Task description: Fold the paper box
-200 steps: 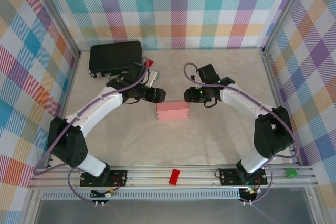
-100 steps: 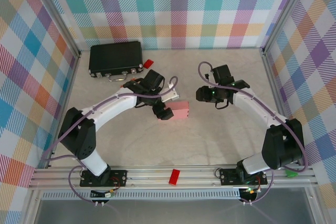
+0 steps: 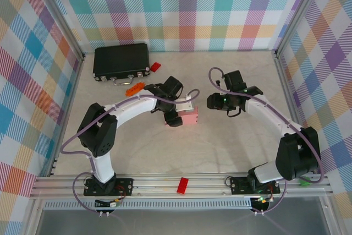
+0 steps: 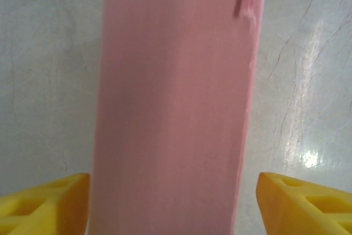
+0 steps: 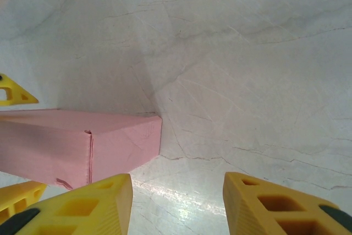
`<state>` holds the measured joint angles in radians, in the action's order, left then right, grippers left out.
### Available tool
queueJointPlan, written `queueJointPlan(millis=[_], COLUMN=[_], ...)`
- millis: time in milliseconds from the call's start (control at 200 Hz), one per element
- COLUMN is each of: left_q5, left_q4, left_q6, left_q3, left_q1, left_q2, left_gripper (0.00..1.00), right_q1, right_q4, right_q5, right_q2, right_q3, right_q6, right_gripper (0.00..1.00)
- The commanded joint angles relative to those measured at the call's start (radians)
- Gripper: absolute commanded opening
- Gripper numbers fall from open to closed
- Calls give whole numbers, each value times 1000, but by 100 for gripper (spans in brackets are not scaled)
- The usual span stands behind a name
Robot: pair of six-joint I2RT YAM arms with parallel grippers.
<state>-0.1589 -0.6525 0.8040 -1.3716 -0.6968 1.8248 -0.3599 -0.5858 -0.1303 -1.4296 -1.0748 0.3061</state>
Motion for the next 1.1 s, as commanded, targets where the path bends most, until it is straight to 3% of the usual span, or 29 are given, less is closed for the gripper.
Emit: queueJointPlan(millis=[0,165,390,545,735,945,1095], left_q5=[37,96,153,295,560,718,773], left_q4=[-3,17,78,192,413,646,708], left_q6=[10,4,2,-11,25,112,144], left_q3=[-26,-22,12,51,119,209,239], left_q1=[-15,-28,-38,-39,-54,-97,-137], left_q2=[1,9,-14,-38,-21,55,111], left_gripper=[70,49,38,38,38,38,41], right_q1=[7,10,15,19,27,36,41], right_q4=[-8,-8,-10,-12,-2,6,6], right_q5=[3,5,9,17,24,26,27], right_q2=[21,21,21,23,29,33,44], right_q3=[10,16,21,24,35,48,61], right_q6=[-13,-14,-16,-16,-12,-4,-5], right_gripper=[48,48,48,48,48,48,49])
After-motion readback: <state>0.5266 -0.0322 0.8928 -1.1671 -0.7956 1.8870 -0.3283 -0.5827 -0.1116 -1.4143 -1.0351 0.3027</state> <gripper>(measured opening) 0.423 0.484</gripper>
